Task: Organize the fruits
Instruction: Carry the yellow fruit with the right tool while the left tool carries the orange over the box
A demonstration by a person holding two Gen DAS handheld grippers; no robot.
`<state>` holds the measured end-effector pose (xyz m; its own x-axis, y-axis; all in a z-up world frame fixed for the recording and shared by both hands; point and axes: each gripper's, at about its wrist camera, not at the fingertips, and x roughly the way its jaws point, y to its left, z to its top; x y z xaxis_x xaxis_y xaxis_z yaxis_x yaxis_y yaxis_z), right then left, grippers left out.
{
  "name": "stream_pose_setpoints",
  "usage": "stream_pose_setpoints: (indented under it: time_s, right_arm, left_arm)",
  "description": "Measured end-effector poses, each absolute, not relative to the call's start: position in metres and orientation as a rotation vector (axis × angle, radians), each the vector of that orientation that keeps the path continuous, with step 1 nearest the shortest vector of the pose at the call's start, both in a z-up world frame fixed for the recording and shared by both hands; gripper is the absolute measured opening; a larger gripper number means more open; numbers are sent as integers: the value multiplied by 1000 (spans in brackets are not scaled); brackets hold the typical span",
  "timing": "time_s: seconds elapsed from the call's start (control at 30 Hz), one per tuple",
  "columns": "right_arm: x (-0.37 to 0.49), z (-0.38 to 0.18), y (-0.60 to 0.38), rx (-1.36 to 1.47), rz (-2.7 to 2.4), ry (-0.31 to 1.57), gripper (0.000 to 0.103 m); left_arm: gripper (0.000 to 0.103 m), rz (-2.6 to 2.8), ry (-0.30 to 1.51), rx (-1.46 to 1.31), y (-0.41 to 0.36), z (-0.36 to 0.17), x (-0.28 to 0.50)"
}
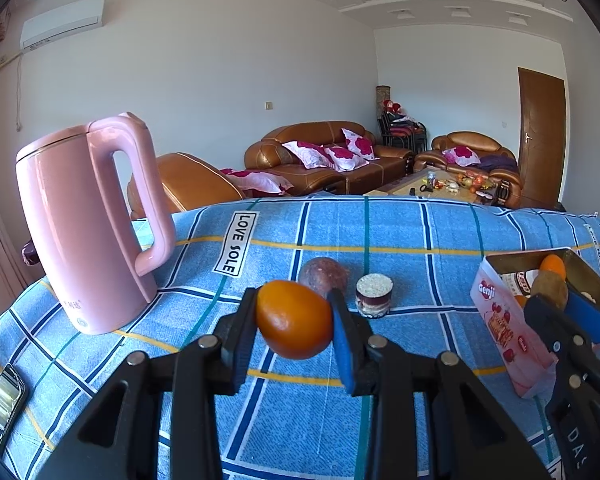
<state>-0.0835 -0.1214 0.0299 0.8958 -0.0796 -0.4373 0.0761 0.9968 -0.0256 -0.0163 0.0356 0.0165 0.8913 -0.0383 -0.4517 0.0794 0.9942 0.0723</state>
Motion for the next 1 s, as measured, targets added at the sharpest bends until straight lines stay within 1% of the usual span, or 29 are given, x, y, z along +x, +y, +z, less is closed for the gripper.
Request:
stream_pose_setpoints:
  time_s: [1.0]
  right_arm:
    - [-102,31,-188,-29,-189,444,28]
  left_arm:
    - [36,-123,453,147,-27,21,-42]
